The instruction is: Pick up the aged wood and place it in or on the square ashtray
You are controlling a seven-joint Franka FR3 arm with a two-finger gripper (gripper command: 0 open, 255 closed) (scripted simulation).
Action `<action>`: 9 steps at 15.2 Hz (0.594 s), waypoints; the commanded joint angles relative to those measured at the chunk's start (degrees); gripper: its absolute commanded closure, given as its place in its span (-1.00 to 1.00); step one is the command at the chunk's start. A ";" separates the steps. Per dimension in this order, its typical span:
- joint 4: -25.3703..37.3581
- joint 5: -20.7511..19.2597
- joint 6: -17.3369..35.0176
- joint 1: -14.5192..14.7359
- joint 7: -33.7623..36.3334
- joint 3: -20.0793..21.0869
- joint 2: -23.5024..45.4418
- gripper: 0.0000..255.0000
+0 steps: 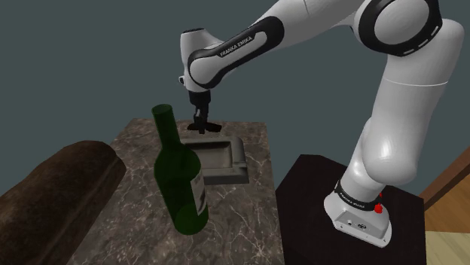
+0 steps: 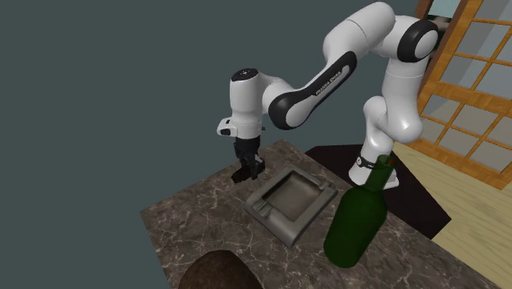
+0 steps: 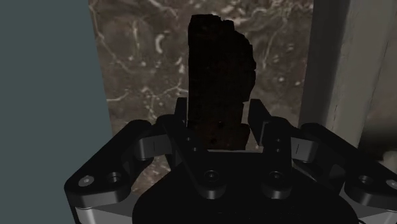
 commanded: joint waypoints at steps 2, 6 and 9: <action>1.45 0.08 -2.18 -0.06 -0.06 -0.01 -0.72 1.00; 3.36 0.18 -5.06 -0.09 -0.07 -0.01 -1.69 1.00; 4.94 0.24 -7.24 -0.11 -0.06 0.00 -2.30 1.00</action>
